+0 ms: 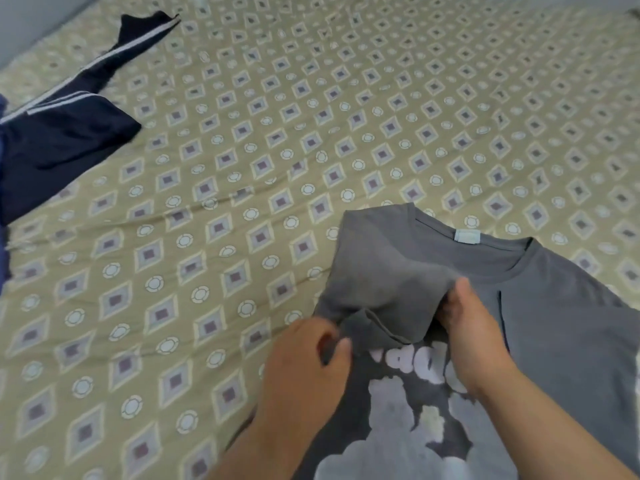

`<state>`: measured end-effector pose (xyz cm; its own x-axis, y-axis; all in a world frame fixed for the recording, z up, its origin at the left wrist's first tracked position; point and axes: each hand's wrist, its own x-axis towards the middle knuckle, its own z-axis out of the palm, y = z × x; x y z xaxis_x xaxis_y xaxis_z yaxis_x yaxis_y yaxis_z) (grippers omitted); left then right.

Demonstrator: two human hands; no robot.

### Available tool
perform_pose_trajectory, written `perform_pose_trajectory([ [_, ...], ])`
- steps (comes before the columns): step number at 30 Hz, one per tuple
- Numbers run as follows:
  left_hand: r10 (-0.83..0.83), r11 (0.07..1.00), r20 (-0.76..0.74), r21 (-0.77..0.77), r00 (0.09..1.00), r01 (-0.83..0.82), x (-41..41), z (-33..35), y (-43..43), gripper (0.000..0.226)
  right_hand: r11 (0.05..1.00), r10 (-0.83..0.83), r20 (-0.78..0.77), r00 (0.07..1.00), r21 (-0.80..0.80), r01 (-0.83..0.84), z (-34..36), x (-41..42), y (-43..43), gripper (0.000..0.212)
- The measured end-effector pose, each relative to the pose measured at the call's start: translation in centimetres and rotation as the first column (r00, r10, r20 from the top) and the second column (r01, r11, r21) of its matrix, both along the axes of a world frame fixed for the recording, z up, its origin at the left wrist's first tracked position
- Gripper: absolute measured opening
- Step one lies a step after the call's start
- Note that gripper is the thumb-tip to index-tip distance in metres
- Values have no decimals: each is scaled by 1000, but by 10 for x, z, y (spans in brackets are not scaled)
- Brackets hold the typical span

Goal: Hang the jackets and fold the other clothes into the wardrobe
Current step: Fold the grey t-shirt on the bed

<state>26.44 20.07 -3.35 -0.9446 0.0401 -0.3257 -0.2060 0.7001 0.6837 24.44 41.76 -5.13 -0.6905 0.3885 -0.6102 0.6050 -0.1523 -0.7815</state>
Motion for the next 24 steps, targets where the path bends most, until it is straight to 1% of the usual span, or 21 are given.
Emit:
perform_pose_trajectory([
  [1, 12, 999, 111, -41, 994, -8, 15, -9, -7, 22, 995, -21, 20, 1000, -99, 23, 1, -6, 3, 32],
  [2, 23, 999, 285, 31, 958, -33, 30, -17, -8, 29, 987, -20, 42, 999, -155, 27, 2, -13, 2, 28],
  [3, 25, 978, 472, 171, 881, -119, 42, -20, -3, 33, 988, 3, 46, 999, -154, 4, 4, -18, -1, 19],
  [4, 50, 908, 620, 299, 783, -295, 49, -22, 3, 32, 995, 26, 56, 998, -102, -20, 3, -23, -4, 12],
  [5, 113, 784, 723, 356, 682, -508, 51, -23, 10, 26, 998, 24, 71, 997, -59, -20, 2, -27, -7, 9],
  [6, 166, 628, 795, 371, 583, -684, 46, -26, 15, 19, 999, -8, 84, 996, -49, 12, 3, -29, -10, 13],
  [7, 180, 457, 842, 386, 508, -801, 38, -27, 20, 20, 994, -57, 98, 994, -86, 66, 3, -32, -12, 16],
  [9, 158, 85, 887, 427, 435, -900, 16, -25, 24, 43, 974, -124, 109, 986, -178, 142, 4, -36, -12, 21],
  [10, 158, -67, 904, 412, 398, -909, 7, -24, 25, 59, 969, -136, 109, 985, -192, 155, 3, -36, -11, 23],
  [11, 164, -151, 919, 384, 360, -911, 0, -23, 28, 65, 974, -131, 112, 985, -170, 148, 2, -34, -9, 23],
  [12, 177, -172, 930, 350, 321, -921, -5, -22, 33, 62, 983, -123, 125, 984, -122, 138, 0, -30, -7, 22],
  [14, 220, -138, 942, 288, 254, -948, -9, -22, 37, 40, 993, -110, 155, 982, -31, 117, -5, -21, -2, 21],
  [16, 289, -89, 930, 261, 226, -961, -10, -25, 37, 18, 993, -117, 186, 976, 46, 110, -7, -15, 4, 21],
  [17, 333, -54, 914, 262, 230, -964, -7, -26, 35, 6, 985, -92, 202, 975, 164, 59, -6, -16, 8, 22],
  [18, 373, -16, 894, 274, 249, -962, -2, -27, 34, 9, 931, -37, 219, 975, 361, -46, -5, -20, 10, 25],
  [19, 417, 18, 867, 291, 272, -957, 4, -31, 33, 21, 811, 39, 223, 974, 563, -162, -2, -28, 10, 27],
  [20, 447, 47, 844, 310, 298, -949, 11, -33, 34, 28, 666, 142, 206, 968, 704, -248, 3, -39, 7, 28],
  [21, 466, 75, 824, 326, 322, -943, 18, -34, 34, 28, 577, 267, 186, 946, 755, -312, 10, -52, 0, 25],
  [22, 476, 74, 818, 329, 323, -942, 21, -34, 34, 22, 542, 381, 188, 905, 748, -383, 15, -66, -9, 20],
  [23, 486, 21, 825, 317, 287, -948, 22, -34, 34, 14, 516, 477, 224, 850, 712, -477, 18, -81, -18, 12],
  [24, 488, -45, 843, 284, 227, -958, 20, -37, 33, 15, 485, 556, 273, 786, 661, -572, 18, -97, -28, 17],
])
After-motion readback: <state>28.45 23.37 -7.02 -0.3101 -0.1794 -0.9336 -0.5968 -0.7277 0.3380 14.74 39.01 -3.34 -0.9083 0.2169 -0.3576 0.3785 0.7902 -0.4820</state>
